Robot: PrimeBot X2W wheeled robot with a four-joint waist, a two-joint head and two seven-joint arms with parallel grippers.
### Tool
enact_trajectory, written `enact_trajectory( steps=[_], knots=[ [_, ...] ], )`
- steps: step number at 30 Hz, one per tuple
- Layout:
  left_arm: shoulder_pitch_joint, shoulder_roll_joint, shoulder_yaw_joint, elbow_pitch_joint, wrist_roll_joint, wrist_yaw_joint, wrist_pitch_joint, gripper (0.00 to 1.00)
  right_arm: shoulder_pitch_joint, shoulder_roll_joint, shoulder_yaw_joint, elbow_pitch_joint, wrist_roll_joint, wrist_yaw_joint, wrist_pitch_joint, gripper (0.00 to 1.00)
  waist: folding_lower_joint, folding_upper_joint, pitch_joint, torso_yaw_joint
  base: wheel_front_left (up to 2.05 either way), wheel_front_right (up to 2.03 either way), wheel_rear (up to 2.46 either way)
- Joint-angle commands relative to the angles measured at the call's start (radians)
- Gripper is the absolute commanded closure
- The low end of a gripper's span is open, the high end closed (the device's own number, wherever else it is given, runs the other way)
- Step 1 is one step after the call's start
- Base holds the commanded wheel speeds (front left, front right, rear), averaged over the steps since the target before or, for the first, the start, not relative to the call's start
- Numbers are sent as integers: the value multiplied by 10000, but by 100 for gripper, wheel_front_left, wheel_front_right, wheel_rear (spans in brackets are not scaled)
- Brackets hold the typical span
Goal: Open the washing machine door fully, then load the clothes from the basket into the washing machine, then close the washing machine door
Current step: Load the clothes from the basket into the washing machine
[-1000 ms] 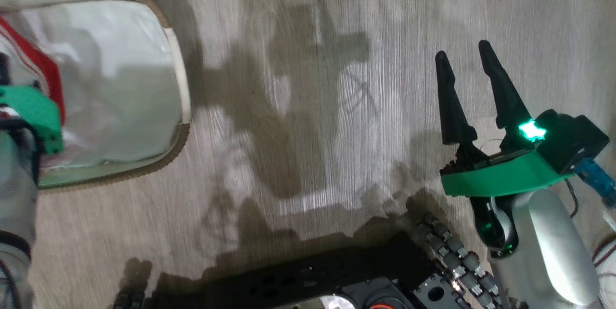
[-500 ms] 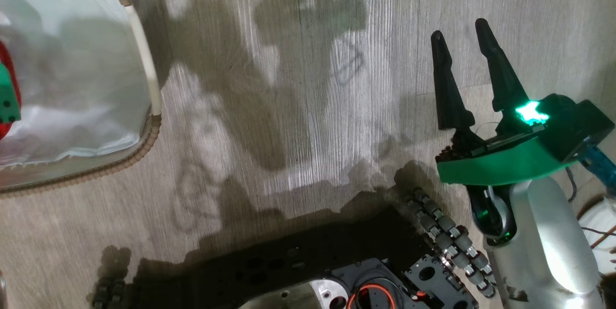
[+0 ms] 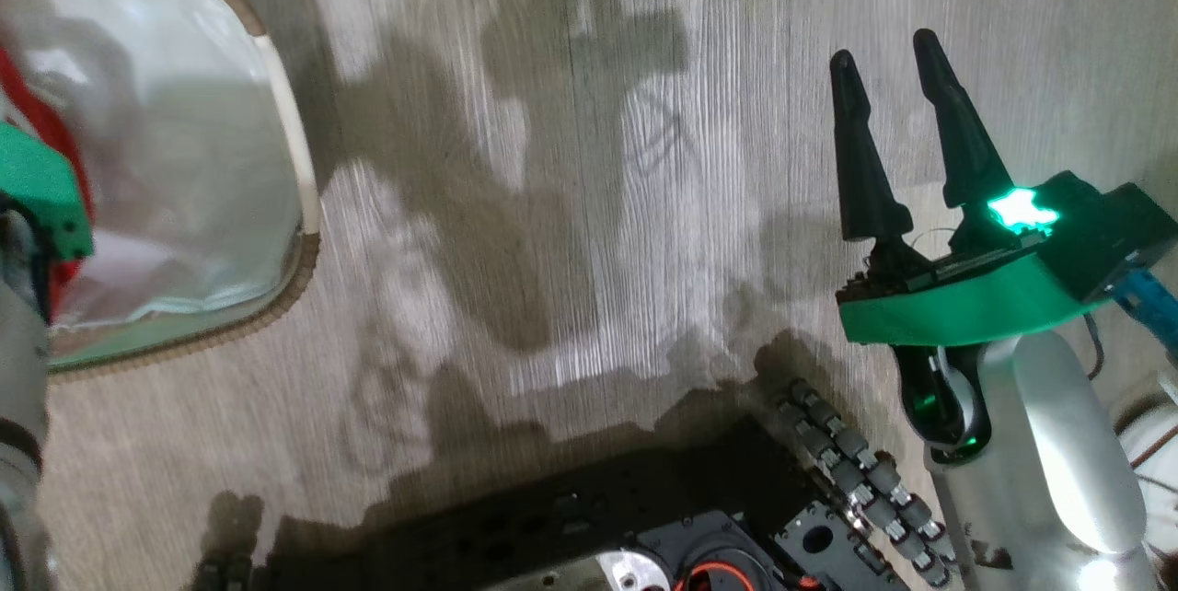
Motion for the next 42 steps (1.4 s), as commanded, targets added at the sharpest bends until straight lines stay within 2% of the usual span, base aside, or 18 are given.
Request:
enact_trajectory(
  steps=[1, 11, 18, 22, 23, 24, 27, 28, 34, 37, 42],
  knots=[
    [498, 300, 173, -16, -159, -10, -281, 100, 229, -18, 154, -169, -23, 0, -92, 0, -1, 1, -393, 80, 0, 0, 0],
    [1501, -775, 74, -86, -517, -441, -1900, 100, 488, -18, 67, 370, -413, 0, -92, 0, -1, 1, -2710, 624, 0, 0, 0],
    [2219, -1330, 32, -776, -735, -884, -2271, 100, 806, -18, 9, 694, -655, 0, -92, 0, -1, 1, -4256, 1065, 0, 0, 0],
    [2932, -1444, -51, -2181, -636, -914, -2284, 100, 1009, -18, -25, 821, -706, 0, -92, 0, -1, 1, -5016, 1231, 0, 0, 0],
    [2932, -1444, -51, -2181, -636, -914, -2284, 100, 1009, -18, -25, 821, -706, 0, -92, 0, -1, 1, -5016, 1231, 0, 0, 0],
    [3379, -1481, -94, -2994, -543, -893, -2285, 100, 1125, -18, -46, 875, -707, 0, -92, 0, -1, 1, -5360, 1299, 0, 0, 0],
    [4042, -1596, -41, -4293, -509, -858, -2286, 100, 1316, -18, -98, 946, -727, 0, -92, 0, -1, 1, -5758, 1414, 0, 0, 0],
    [4042, -1596, -41, -4293, -509, -858, -2286, 100, 1316, -18, -98, 946, -727, 0, -92, 0, -1, 1, -5758, 1414, 0, 0, 0],
    [5329, -2013, 178, -6694, -616, -1043, -2287, 100, 1642, -18, -258, 1061, -940, 0, -92, 0, -1, 1, -6582, 1647, 0, 0, 0],
    [5934, -2092, 189, -7799, -335, -909, -2288, 100, 1740, -18, -328, 1043, -953, 0, -92, 0, -1, 1, -6901, 1717, 0, 0, 0],
    [6921, -2481, 288, -9266, -352, -1007, -2288, 100, 1953, -18, -414, 1021, -883, 0, -92, 0, -1, 1, -7431, 1857, 0, 0, 0]
  ],
)
